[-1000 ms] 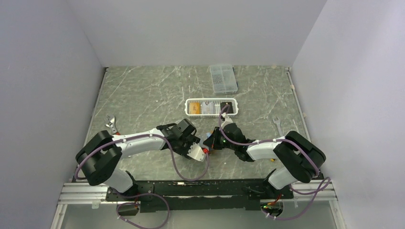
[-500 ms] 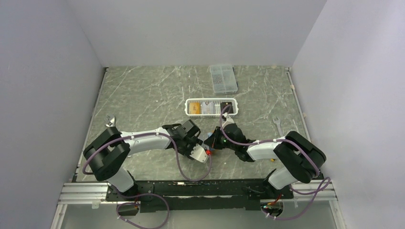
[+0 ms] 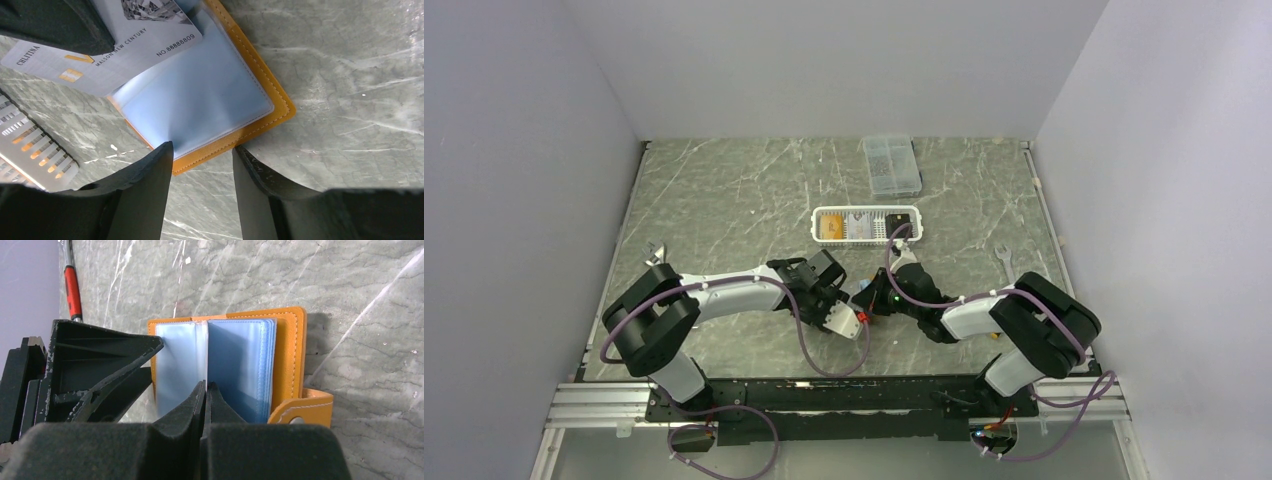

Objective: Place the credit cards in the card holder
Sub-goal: Insert the credit card into the card holder.

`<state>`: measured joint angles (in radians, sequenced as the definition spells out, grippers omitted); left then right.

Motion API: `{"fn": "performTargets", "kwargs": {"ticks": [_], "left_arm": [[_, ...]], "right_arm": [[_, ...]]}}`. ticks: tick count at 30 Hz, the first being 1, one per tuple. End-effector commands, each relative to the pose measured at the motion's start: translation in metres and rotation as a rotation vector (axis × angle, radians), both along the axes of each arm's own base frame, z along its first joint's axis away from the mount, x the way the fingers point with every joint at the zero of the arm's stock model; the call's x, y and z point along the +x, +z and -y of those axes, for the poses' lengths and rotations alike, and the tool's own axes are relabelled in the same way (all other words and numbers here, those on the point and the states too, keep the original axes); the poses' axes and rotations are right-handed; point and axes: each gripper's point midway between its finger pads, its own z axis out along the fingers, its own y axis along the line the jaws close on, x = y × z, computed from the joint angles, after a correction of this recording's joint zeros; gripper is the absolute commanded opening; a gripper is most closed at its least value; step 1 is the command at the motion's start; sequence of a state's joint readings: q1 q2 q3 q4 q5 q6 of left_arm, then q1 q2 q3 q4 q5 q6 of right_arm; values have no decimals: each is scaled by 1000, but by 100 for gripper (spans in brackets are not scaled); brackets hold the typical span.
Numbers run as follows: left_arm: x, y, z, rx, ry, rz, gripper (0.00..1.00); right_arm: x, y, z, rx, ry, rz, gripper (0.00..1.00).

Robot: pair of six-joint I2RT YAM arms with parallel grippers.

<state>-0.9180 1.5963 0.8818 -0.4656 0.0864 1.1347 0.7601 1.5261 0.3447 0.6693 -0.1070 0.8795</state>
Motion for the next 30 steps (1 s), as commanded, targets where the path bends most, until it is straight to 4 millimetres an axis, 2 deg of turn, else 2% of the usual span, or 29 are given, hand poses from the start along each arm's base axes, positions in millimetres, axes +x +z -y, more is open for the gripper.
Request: {"fn": "performTargets", "kwargs": {"ticks": [1, 6, 7, 8, 12, 14, 23, 30], "left_arm": [[-20, -7, 9, -27, 18, -104, 54], [-17, 2, 13, -49, 67, -106, 56], [-17, 3, 14, -52, 68, -110, 54], [-17, 5, 15, -49, 70, -116, 51], [-19, 1, 13, 0, 106, -165, 30], [-19, -1, 13, -4, 109, -165, 22], [-20, -2, 10, -33, 122, -137, 23], [-20, -6, 5, -20, 125, -135, 22]], "right_arm": [[-20, -26, 7, -76, 53, -71, 0], [-21, -29, 2, -84, 79, -86, 0], [-20, -29, 2, -86, 79, -88, 0], [-20, -29, 1, -88, 81, -88, 0], [-19, -31, 1, -95, 82, -92, 0], [-19, -30, -1, -94, 86, -93, 5], [-26, -34, 10, -128, 71, -114, 25], [-25, -28, 12, -130, 69, -110, 32]]}}
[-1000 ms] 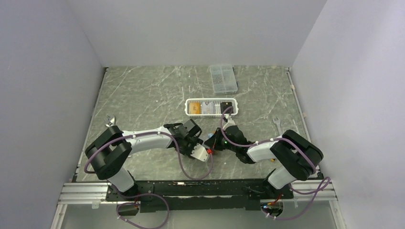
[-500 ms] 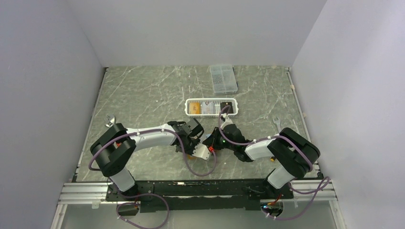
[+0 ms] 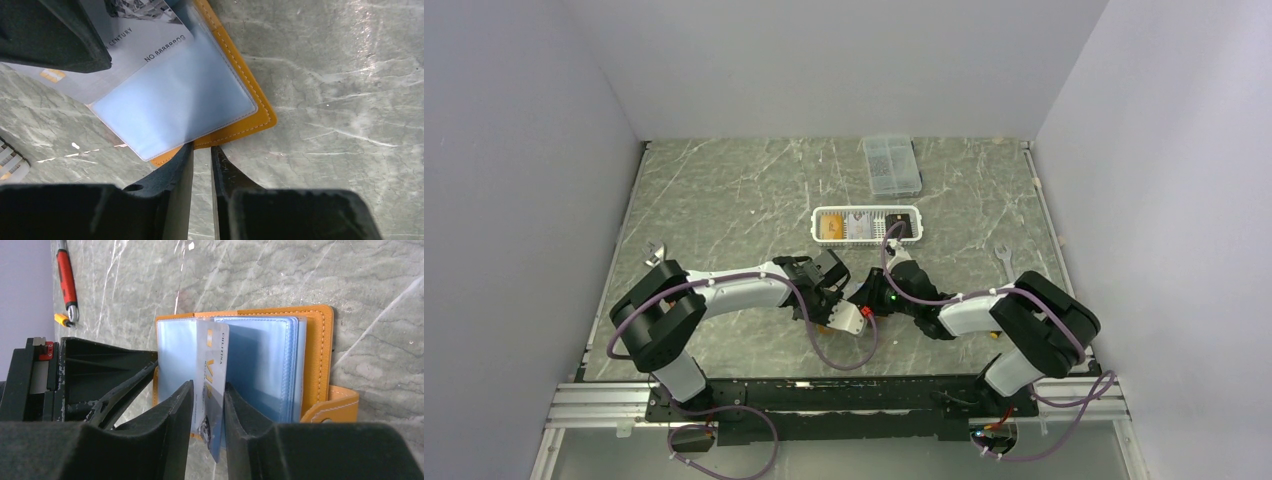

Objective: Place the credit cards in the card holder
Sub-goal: Insert the credit card into the card holder.

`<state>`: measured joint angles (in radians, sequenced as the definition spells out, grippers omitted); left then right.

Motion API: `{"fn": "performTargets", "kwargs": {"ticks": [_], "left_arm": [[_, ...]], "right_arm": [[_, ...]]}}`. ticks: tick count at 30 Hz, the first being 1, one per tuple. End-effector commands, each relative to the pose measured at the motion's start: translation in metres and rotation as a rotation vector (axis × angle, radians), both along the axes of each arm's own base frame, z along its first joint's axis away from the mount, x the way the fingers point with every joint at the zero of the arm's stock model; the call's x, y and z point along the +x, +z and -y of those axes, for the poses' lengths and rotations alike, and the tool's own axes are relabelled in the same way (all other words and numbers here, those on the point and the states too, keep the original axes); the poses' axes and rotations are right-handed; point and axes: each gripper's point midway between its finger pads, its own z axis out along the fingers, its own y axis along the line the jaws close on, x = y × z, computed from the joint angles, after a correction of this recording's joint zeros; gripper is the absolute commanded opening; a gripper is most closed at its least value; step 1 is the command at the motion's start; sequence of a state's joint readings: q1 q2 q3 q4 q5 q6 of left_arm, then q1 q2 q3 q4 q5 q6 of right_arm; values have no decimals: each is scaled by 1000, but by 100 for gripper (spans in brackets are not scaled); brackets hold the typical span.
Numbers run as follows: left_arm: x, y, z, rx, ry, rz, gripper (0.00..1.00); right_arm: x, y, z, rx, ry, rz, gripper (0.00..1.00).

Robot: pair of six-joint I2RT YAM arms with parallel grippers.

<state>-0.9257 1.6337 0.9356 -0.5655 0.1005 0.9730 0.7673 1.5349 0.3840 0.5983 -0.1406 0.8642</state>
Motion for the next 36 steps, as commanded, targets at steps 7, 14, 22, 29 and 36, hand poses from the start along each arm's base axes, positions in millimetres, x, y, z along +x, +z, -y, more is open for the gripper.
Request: {"fn": "performTargets", "kwargs": {"ticks": [7, 14, 22, 29, 36], "left_arm": [[-5, -4, 11, -59, -16, -9, 21], [-7, -7, 9, -50, -21, -15, 20], [-6, -6, 10, -47, -21, -17, 20], [-5, -7, 11, -43, -20, -18, 19], [-5, -9, 9, -33, -18, -20, 18]], "right_arm": [[-19, -22, 28, -123, 11, -74, 39], [-14, -14, 35, -106, -9, -62, 39], [-12, -11, 34, -72, -13, -64, 23], [-15, -14, 30, -39, -4, -82, 5], [-17, -18, 33, -59, -6, -88, 0]]}}
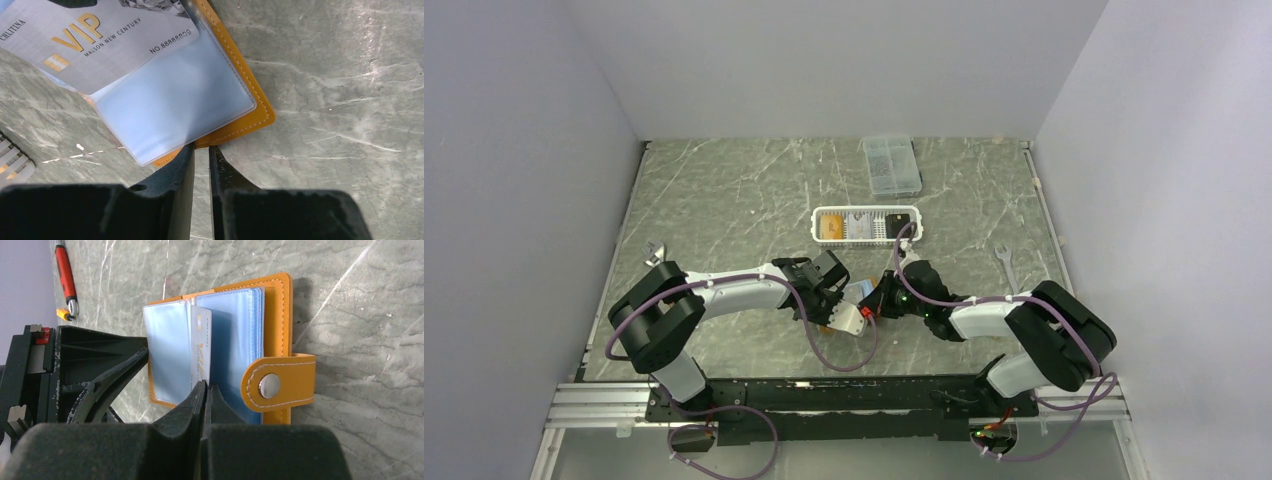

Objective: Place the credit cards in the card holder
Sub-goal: Insert the credit card into the card holder.

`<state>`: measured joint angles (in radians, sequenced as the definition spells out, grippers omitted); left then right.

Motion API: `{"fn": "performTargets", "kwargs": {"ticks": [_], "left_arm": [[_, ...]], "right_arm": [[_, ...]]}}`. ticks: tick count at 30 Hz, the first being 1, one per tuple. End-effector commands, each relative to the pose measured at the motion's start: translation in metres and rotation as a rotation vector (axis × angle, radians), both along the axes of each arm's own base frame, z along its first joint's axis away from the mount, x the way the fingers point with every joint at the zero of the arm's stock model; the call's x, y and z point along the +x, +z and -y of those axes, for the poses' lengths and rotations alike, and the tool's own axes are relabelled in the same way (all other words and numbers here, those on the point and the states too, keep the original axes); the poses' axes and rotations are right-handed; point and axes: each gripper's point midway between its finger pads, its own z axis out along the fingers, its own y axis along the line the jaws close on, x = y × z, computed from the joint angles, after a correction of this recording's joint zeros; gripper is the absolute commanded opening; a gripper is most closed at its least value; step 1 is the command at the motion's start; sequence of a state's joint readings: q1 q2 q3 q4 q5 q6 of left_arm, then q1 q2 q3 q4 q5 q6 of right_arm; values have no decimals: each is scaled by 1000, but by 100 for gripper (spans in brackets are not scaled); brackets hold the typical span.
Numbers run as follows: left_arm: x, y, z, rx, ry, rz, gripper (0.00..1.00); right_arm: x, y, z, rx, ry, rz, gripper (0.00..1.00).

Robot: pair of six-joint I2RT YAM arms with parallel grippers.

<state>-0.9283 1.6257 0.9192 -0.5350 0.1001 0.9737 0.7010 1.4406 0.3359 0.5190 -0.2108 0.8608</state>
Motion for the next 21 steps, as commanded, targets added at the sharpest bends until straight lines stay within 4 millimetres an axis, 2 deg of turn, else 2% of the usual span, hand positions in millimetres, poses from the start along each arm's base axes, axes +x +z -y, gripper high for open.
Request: {"fn": "performTargets", "kwargs": {"ticks": [1, 9, 21], "left_arm": [[-5, -8, 8, -19, -15, -31, 18], [-4, -9, 7, -14, -16, -29, 18], [-4, -10, 6, -9, -15, -26, 17]], "right_arm": [[-10, -20, 12, -69, 2, -45, 0], [-15, -41, 19, -197, 33, -114, 0], [-19, -42, 25, -253, 74, -113, 0]]}}
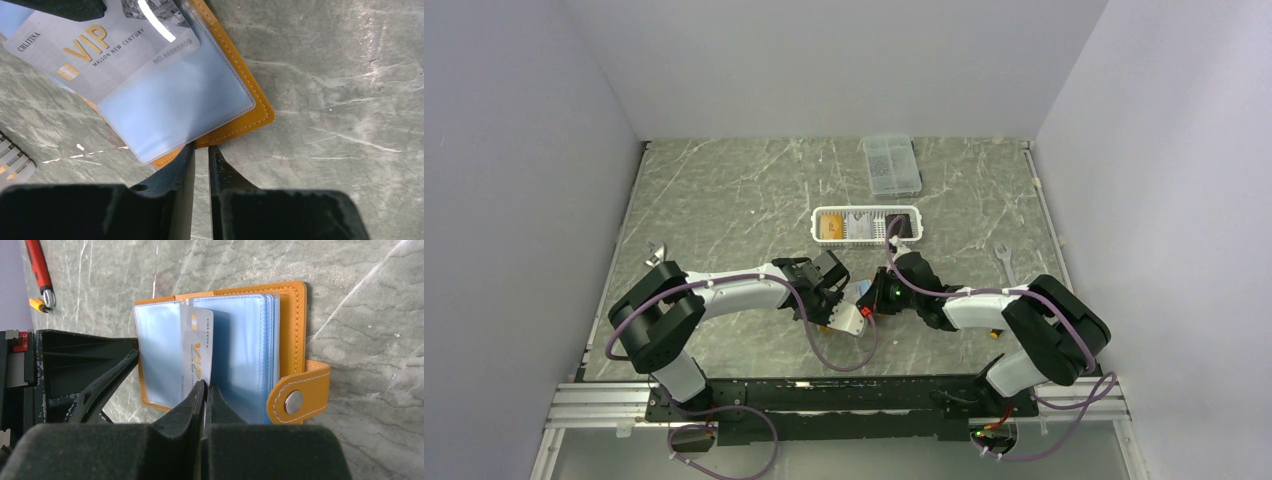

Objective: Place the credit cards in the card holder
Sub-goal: Insert the credit card into the card holder.

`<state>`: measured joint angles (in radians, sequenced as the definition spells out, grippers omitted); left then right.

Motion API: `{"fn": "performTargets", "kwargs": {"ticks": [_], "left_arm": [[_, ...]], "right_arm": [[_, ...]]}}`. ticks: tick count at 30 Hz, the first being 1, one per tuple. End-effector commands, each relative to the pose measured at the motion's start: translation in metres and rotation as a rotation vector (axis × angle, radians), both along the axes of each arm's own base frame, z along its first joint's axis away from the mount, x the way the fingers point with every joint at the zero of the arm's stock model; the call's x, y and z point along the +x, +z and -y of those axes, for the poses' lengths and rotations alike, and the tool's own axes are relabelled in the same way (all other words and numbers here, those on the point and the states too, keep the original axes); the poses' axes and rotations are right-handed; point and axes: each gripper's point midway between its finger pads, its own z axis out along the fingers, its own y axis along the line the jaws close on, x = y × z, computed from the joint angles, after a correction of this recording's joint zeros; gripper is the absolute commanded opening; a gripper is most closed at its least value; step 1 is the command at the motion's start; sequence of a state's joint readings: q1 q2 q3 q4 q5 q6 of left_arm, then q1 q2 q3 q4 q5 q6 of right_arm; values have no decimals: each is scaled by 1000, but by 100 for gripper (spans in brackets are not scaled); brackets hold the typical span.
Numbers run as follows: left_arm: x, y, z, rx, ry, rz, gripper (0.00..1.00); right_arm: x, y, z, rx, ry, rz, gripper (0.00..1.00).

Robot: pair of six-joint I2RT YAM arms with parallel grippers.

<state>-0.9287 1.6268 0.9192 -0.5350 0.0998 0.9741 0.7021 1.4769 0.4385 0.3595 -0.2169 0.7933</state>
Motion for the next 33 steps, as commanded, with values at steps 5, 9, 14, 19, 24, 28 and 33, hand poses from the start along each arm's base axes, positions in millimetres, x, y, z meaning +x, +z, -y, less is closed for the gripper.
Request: {"fn": "performTargets", "kwargs": {"ticks": [5, 9, 14, 19, 24, 28, 33], "left_arm": [[-4, -8, 9, -13, -14, -30, 17], [-3, -8, 9, -16, -12, -31, 17], [-3, -10, 9, -15, -12, -26, 17], [-1, -9, 10, -17, -7, -22, 17], [0, -9, 11, -20, -7, -19, 17], [-1, -10, 10, -19, -9, -17, 17], [-2, -11, 7, -17, -9, -18, 17]], "right_arm": [[-23, -41, 20, -153, 64, -99, 0], [-20, -39, 11, -143, 96, -95, 0], [-25, -41, 6, -133, 126, -108, 0], [-30, -40, -5, -120, 165, -109, 8], [-31, -41, -6, -145, 169, -112, 20], [-22, -33, 6, -185, 118, -83, 40], [-6, -17, 13, -169, 76, -36, 42]]}}
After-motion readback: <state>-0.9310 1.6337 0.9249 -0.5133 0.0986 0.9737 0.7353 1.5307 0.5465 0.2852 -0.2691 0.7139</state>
